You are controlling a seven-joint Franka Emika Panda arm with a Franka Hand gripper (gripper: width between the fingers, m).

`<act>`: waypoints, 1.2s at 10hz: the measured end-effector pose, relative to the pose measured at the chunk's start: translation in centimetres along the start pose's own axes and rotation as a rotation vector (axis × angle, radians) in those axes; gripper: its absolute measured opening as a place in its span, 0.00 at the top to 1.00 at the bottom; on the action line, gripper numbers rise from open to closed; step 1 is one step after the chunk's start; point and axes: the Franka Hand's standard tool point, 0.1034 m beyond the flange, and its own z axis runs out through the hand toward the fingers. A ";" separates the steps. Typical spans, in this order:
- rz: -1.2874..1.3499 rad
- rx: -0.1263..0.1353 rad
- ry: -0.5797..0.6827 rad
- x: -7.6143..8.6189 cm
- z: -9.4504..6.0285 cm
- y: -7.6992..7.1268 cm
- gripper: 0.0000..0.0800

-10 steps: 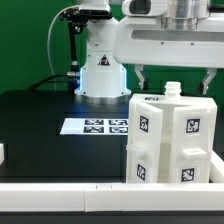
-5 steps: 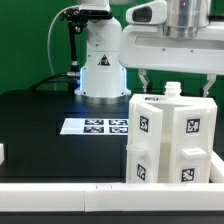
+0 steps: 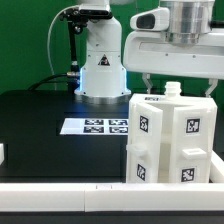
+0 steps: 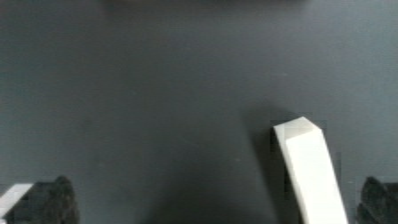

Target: Assemble cabinet

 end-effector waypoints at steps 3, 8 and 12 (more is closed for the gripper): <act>-0.219 -0.037 0.076 -3.1 2.0 -2.6 0.01; -0.554 -0.046 0.074 -3.7 2.5 -2.1 0.01; -0.742 -0.050 0.032 -5.5 3.8 -1.5 0.01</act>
Offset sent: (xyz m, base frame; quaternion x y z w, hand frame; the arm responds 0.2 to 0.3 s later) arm 0.0000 0.0000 0.0000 0.0000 0.0000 -0.1296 0.9916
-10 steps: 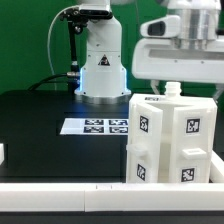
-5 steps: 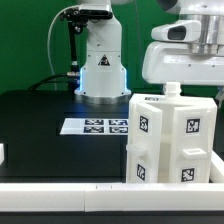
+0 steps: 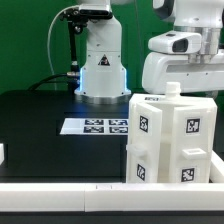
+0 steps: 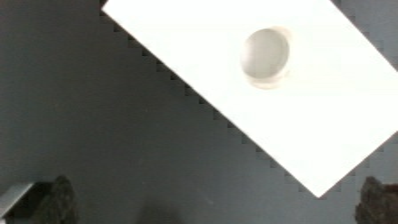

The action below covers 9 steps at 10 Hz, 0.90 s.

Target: Assemble cabinet

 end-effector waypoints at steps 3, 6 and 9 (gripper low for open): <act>-0.183 -0.013 0.000 0.0 0.0 0.3 0.01; -0.474 -0.060 0.025 -1.0 1.2 -1.5 0.01; -0.603 -0.076 0.029 -1.1 1.2 -0.4 0.01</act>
Offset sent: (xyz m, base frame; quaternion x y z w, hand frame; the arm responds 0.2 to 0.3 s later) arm -0.0238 0.0196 -0.0125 -0.0211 0.0310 -0.2580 0.9654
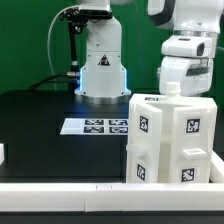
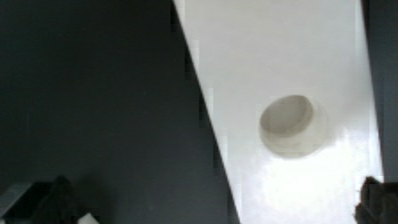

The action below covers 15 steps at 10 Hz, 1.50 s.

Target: Assemble cabinet

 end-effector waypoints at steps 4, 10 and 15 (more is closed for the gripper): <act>-0.369 -0.086 0.048 1.4 1.3 -1.6 0.01; -0.248 -0.025 -0.056 0.3 3.0 -2.8 0.01; -0.235 -0.017 -0.080 -0.1 3.6 -2.4 0.32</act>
Offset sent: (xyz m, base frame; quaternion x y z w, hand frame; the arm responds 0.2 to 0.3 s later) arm 0.0032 0.0051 -0.0024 -0.1234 0.0199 -0.2967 0.9468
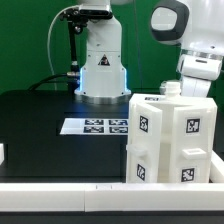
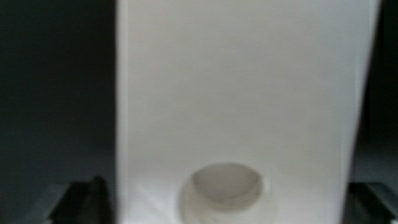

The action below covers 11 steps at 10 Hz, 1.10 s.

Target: Assemble cabinet

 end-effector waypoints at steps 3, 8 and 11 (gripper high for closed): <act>-0.006 0.001 -0.001 -0.3 0.0 0.1 0.31; -0.249 0.083 -0.069 -13.5 0.0 7.1 0.31; -0.206 0.094 -0.084 -14.2 0.8 7.9 0.31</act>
Offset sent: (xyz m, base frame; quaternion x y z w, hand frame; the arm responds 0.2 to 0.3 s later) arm -0.0104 -0.0706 0.0477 0.0292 -0.0326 -0.1123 0.9927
